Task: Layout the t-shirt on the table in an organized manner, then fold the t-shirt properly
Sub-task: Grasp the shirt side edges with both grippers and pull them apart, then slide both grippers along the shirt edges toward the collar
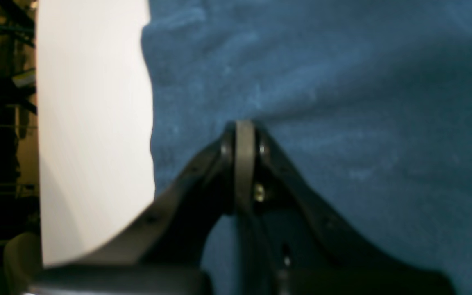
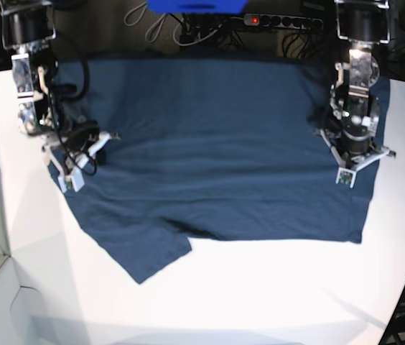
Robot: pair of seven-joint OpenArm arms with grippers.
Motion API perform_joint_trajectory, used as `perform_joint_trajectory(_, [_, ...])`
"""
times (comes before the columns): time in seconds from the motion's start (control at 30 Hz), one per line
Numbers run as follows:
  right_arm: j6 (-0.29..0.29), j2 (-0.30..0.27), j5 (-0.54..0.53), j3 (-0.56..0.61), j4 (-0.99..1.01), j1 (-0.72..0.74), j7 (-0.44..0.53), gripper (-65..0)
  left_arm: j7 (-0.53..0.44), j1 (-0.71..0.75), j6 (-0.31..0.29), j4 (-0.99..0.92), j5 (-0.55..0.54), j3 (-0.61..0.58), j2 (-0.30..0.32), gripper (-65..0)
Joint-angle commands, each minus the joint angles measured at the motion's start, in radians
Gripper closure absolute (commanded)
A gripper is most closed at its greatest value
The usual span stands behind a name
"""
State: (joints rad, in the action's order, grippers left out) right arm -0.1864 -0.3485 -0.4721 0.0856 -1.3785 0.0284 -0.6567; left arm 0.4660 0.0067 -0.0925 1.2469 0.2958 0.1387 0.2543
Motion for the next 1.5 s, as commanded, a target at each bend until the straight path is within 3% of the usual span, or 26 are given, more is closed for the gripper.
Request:
perform_joint_trajectory(0.0, [0.009,-0.013,0.019,-0.007,0.023,0.029,0.004,0.0,0.05,-0.018,-0.034,-0.051,-0.025,-0.004,-0.003,0.0])
perform_joint_trajectory(0.3, [0.008,-0.022,0.02,0.036,0.281,0.29,0.016,0.0,-0.039,-0.256,-0.034,-0.322,-0.025,-0.004,-0.008,0.0])
perform_joint_trajectory(0.4, [0.008,-0.042,0.046,0.121,0.359,0.367,0.077,0.0,-0.066,-0.327,-0.034,-0.402,-0.02,-0.006,-0.031,0.0])
perform_joint_trajectory(0.57, [0.008,-0.025,0.18,0.178,0.502,0.454,0.188,0.0,-0.088,-0.389,-0.034,-0.476,-0.025,-0.006,-0.048,0.0])
perform_joint_trajectory(0.7, [0.008,-0.014,0.256,0.176,0.609,0.531,0.249,0.0,-0.083,-0.393,-0.034,-0.451,-0.025,-0.004,-0.069,0.0])
perform_joint_trajectory(1.0, [0.009,-0.054,0.269,0.174,0.609,0.609,0.248,0.0,-0.075,-0.29,-0.033,-0.083,-0.025,0.0,-0.086,0.0])
perform_joint_trajectory(1.1, [0.009,-0.076,0.269,0.139,0.515,0.583,0.185,0.0,-0.048,-0.262,-0.033,0.001,-0.019,0.0,-0.083,0.0])
perform_joint_trajectory(1.23, [0.009,-0.073,0.267,0.035,0.29,0.485,0.07,0.0,0.09,-0.23,-0.033,0.119,-0.027,0.0,-0.06,0.0])
perform_joint_trajectory(1.47, [0.009,0.021,0.273,-0.07,-0.097,0.259,-0.134,0.0,0.199,-0.118,-0.034,0.21,-0.019,0.0,-0.042,0.0])
